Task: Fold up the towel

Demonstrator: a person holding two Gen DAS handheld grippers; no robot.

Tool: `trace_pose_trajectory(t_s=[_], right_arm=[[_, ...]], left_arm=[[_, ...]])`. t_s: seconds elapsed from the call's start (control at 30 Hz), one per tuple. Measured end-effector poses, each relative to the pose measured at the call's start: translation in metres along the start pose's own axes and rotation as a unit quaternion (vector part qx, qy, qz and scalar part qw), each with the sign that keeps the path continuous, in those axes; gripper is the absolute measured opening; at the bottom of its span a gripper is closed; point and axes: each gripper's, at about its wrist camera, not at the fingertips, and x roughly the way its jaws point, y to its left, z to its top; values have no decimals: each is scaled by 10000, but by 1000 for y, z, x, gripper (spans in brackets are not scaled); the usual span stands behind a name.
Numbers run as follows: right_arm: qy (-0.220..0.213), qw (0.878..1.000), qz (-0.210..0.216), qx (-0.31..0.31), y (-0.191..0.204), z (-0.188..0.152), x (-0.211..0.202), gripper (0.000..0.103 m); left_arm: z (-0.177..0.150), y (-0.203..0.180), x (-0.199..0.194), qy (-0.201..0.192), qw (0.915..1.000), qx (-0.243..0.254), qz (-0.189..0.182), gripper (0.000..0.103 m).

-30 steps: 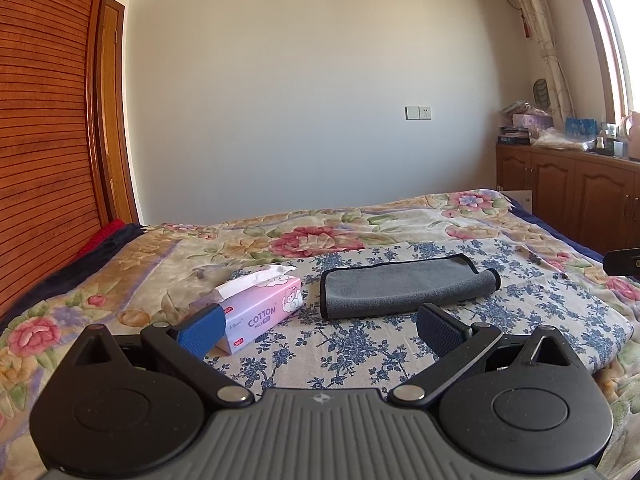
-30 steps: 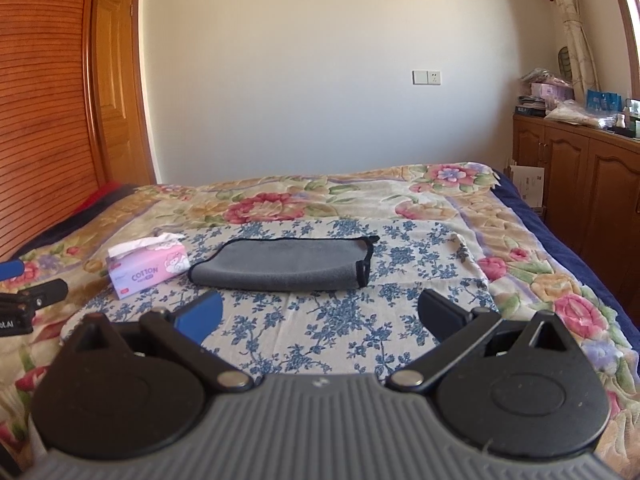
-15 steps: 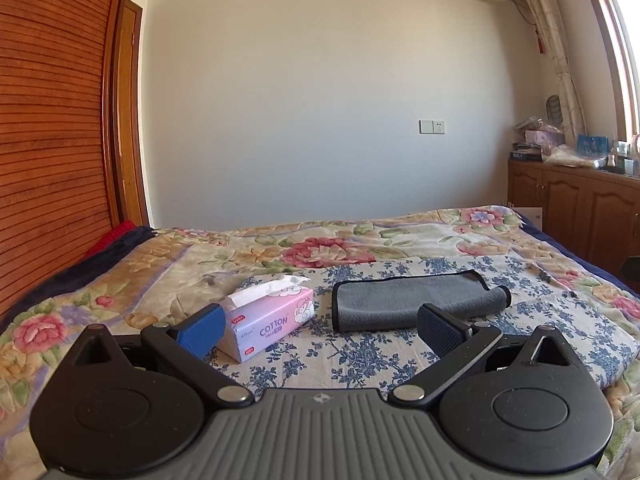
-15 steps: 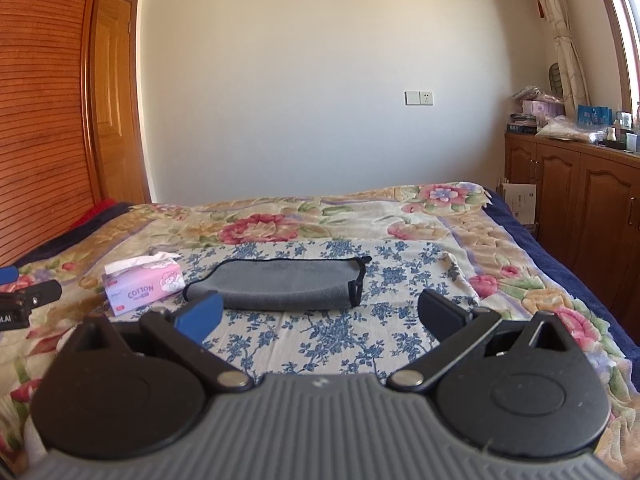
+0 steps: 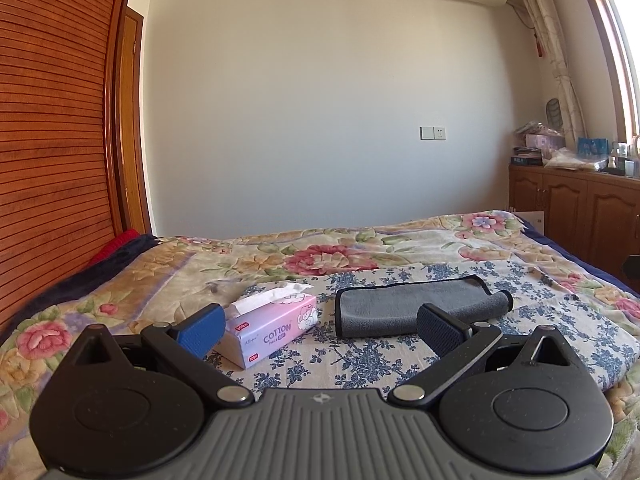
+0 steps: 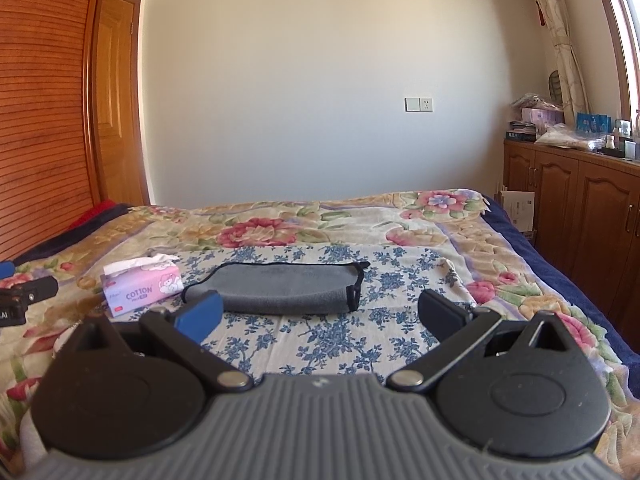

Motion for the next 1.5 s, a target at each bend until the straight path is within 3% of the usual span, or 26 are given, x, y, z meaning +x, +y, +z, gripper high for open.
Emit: trace_pose_trajectory(t_s=[1.5], right_arm=[[-137,9999,-71,-22,-1,0,-1,103]], left_arm=[[-6,-2,-1,46,10000,37,5,103]])
